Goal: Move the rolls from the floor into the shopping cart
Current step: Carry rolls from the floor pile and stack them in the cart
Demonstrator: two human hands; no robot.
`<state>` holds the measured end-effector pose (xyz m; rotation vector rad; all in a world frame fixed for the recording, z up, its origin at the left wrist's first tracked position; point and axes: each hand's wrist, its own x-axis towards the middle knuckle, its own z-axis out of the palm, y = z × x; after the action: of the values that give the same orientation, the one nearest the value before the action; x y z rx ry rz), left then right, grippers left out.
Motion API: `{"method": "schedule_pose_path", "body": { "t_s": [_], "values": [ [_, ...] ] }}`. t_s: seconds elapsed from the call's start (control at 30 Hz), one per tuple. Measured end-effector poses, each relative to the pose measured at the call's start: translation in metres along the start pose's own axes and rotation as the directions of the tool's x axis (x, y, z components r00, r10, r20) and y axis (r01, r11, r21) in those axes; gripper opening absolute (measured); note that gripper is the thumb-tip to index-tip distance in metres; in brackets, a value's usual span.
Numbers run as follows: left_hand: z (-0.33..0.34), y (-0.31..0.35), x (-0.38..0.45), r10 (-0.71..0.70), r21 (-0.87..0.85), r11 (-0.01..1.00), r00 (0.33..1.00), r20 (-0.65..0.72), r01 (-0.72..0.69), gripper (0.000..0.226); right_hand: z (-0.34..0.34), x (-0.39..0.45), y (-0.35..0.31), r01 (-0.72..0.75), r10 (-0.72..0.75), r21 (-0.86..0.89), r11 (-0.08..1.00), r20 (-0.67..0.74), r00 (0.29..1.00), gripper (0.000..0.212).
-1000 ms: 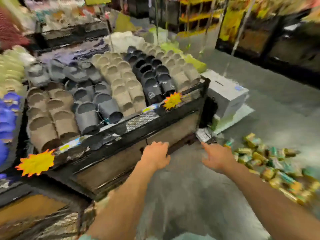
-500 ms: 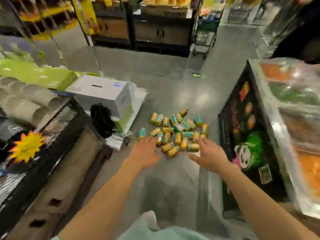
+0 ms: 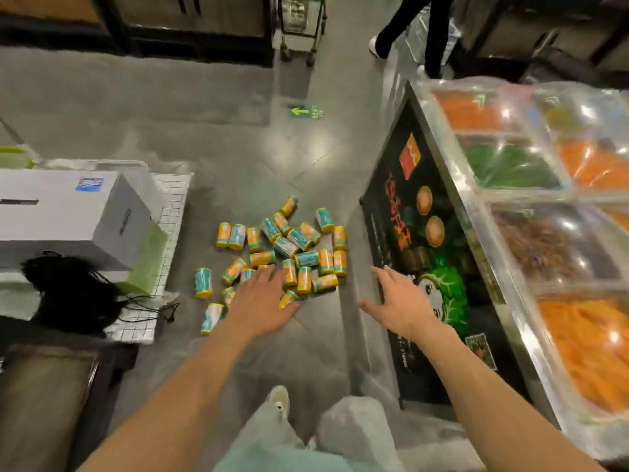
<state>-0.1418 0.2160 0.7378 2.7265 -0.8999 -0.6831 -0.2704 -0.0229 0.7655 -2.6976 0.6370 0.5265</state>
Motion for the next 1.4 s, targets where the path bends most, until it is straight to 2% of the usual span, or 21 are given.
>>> {"method": "schedule_pose_path", "body": {
  "t_s": [0.27,0.47,0.7,0.8,0.93,1.1,1.27,1.4],
  "values": [
    [0.019,0.000,0.140,-0.047,0.041,0.998,0.994,0.095,0.044,0.078,-0.001,0.141,0.042,0.010,-0.003,-0.069,0.998,0.113,0.994,0.086],
    [0.073,0.001,0.238,-0.144,0.037,0.989,0.980,0.134,0.141,0.077,0.042,0.263,0.084,0.093,-0.073,-0.107,0.990,0.177,0.982,0.087],
    [0.187,-0.039,0.339,-0.183,0.025,0.983,0.974,0.135,0.181,0.077,0.170,0.386,0.107,0.173,-0.134,-0.110,0.979,0.298,0.945,0.084],
    [0.260,-0.080,0.384,-0.185,0.041,0.983,0.966,0.179,0.181,0.079,0.243,0.440,0.120,0.200,-0.153,-0.129,0.971,0.306,0.940,0.082],
    [0.362,-0.131,0.441,-0.180,0.069,0.983,0.971,0.160,0.170,0.077,0.343,0.508,0.140,0.222,-0.167,-0.177,0.959,0.279,0.946,0.083],
    [0.464,-0.169,0.502,-0.111,0.140,0.986,0.985,0.134,0.092,0.077,0.447,0.567,0.172,0.295,-0.230,-0.259,0.920,0.252,0.940,0.082],
    [0.509,-0.189,0.549,-0.048,0.174,0.984,0.999,0.015,0.044,0.076,0.497,0.610,0.195,0.347,-0.295,-0.335,0.876,0.196,0.935,0.077],
    [0.524,-0.196,0.567,-0.026,0.214,0.976,0.999,-0.027,0.031,0.075,0.521,0.628,0.196,0.387,-0.354,-0.364,0.847,0.156,0.922,0.086]
  ]
}}
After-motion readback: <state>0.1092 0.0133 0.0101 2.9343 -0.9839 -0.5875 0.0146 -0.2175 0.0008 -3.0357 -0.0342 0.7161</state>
